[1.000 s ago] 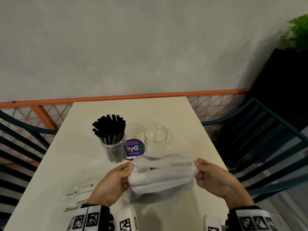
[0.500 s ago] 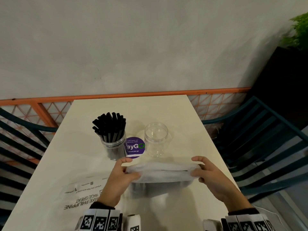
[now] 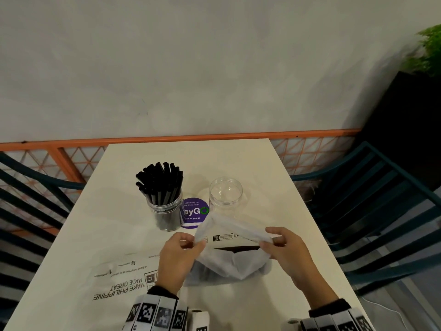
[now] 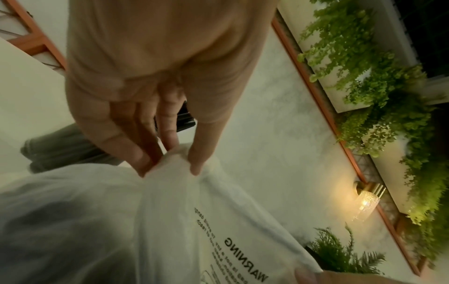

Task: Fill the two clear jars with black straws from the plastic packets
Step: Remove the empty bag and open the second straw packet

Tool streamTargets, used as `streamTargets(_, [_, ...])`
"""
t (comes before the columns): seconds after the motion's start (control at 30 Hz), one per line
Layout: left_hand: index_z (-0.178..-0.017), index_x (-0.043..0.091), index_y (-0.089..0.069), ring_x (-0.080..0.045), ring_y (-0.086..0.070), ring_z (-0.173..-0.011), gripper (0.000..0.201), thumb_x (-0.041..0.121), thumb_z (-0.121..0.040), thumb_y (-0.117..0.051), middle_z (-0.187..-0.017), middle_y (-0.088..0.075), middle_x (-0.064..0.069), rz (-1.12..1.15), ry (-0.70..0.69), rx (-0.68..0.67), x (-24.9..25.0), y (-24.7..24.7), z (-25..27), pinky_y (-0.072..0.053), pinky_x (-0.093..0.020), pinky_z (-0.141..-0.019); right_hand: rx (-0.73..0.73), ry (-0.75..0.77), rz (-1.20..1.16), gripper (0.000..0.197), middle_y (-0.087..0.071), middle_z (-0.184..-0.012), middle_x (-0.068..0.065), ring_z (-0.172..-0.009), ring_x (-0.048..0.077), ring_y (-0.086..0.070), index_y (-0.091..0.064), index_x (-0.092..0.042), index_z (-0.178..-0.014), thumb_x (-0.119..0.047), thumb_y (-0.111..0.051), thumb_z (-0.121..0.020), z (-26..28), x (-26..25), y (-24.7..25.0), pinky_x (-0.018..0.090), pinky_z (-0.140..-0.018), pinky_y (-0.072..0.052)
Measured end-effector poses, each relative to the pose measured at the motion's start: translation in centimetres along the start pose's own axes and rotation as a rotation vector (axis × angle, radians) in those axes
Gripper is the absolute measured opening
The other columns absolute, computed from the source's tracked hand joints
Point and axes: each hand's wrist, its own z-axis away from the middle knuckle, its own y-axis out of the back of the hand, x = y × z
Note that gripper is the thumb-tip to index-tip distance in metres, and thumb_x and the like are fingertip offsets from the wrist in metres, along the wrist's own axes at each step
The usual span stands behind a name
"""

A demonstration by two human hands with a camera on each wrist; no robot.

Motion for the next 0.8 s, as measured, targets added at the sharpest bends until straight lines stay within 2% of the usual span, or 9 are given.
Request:
streamTargets(0.1, [-0.097, 0.012, -0.054, -0.022, -0.061, -0.076, 0.027, 0.006, -0.075, -0.067, -0.082, -0.068, -0.008, -0.019, -0.036, 0.077, -0.2, 1.2, -0.2, -0.042, -0.025, -0.063, 0.104, 0.001, -0.070, 0.014, -0.071, -0.087, 0.010, -0.081, 0.025, -0.067, -0.069, -0.009, -0.089, 0.000, -0.066, -0.080, -0.6, 0.2, 1.3, 0.030, -0.070, -0.057])
streamTargets(0.17, [-0.100, 0.014, -0.048, -0.017, -0.059, -0.072, 0.030, 0.004, -0.077, -0.063, -0.074, -0.065, -0.001, -0.067, -0.103, 0.083, -0.3, 2.0, -0.1, -0.040, -0.026, -0.062, 0.105, 0.001, -0.107, 0.016, -0.072, -0.086, 0.011, -0.081, 0.026, -0.067, -0.071, -0.008, -0.087, 0.003, -0.063, -0.080, -0.8, 0.2, 2.2, 0.024, -0.065, -0.056])
streamTargets(0.23, [-0.100, 0.015, -0.046, -0.016, -0.059, -0.070, 0.030, 0.001, -0.078, -0.061, -0.072, -0.063, 0.003, -0.100, -0.166, 0.080, -0.3, 2.1, 0.1, -0.040, -0.027, -0.062, 0.085, -0.002, -0.087, 0.016, -0.070, -0.085, 0.011, -0.081, 0.026, -0.067, -0.070, -0.008, -0.092, 0.003, -0.062, -0.082, -0.8, 0.2, 2.4, 0.024, -0.062, -0.056])
streamTargets(0.3, [-0.100, 0.015, -0.048, -0.021, -0.061, -0.073, 0.028, 0.000, -0.079, -0.060, -0.074, -0.064, 0.001, -0.079, -0.184, 0.082, -0.4, 1.9, 0.0, -0.041, -0.028, -0.066, 0.079, -0.009, -0.073, 0.014, -0.069, -0.082, 0.014, -0.080, 0.027, -0.067, -0.065, -0.008, -0.094, 0.000, -0.063, -0.083, -0.8, 0.2, 2.3, 0.027, -0.062, -0.056])
streamTargets(0.37, [-0.100, 0.016, -0.049, -0.021, -0.061, -0.079, 0.027, 0.008, -0.080, -0.065, -0.083, -0.063, -0.003, 0.031, -0.115, 0.067, -0.4, 1.6, -0.2, -0.044, -0.029, -0.072, 0.051, -0.026, -0.111, 0.013, -0.069, -0.082, 0.016, -0.079, 0.029, -0.068, -0.062, -0.008, -0.094, -0.002, -0.066, -0.082, -0.7, 0.2, 2.2, 0.029, -0.064, -0.057])
streamTargets(0.43, [-0.101, 0.015, -0.049, -0.019, -0.058, -0.085, 0.032, 0.019, -0.078, -0.071, -0.088, -0.060, -0.001, 0.155, 0.008, 0.060, -0.7, 1.2, -0.3, -0.043, -0.031, -0.076, 0.010, -0.050, -0.164, 0.014, -0.070, -0.082, 0.017, -0.079, 0.029, -0.068, -0.062, -0.007, -0.092, -0.003, -0.068, -0.081, -0.6, 0.2, 2.1, 0.030, -0.065, -0.057])
streamTargets(0.53, [-0.094, 0.010, -0.057, -0.024, -0.057, -0.087, 0.022, 0.017, -0.078, -0.069, -0.088, -0.061, -0.005, 0.091, 0.043, 0.107, -1.4, 1.0, -0.3, -0.040, -0.031, -0.074, 0.000, -0.040, -0.162, 0.013, -0.070, -0.080, 0.016, -0.073, 0.026, -0.067, -0.063, -0.006, -0.090, -0.001, -0.068, -0.079, -0.3, 0.4, 1.8, 0.029, -0.066, -0.057])
streamTargets(0.67, [-0.085, 0.008, -0.062, -0.025, -0.058, -0.079, 0.011, 0.004, -0.075, -0.064, -0.075, -0.061, -0.001, -0.095, -0.074, 0.176, -1.1, 1.6, -0.4, -0.039, -0.028, -0.072, 0.135, 0.056, -0.023, 0.011, -0.070, -0.077, 0.012, -0.070, 0.028, -0.068, -0.063, -0.008, -0.083, -0.002, -0.069, -0.078, -0.5, 0.5, 2.1, 0.035, -0.070, -0.057])
streamTargets(0.8, [-0.077, 0.011, -0.060, -0.025, -0.056, -0.074, 0.005, 0.006, -0.077, -0.061, -0.070, -0.059, 0.000, -0.159, -0.169, 0.226, -0.4, 1.6, -0.3, -0.038, -0.029, -0.070, 0.137, 0.070, 0.034, 0.006, -0.070, -0.080, 0.011, -0.071, 0.027, -0.068, -0.064, -0.008, -0.082, -0.003, -0.067, -0.081, -0.5, 0.3, 1.9, 0.031, -0.068, -0.058])
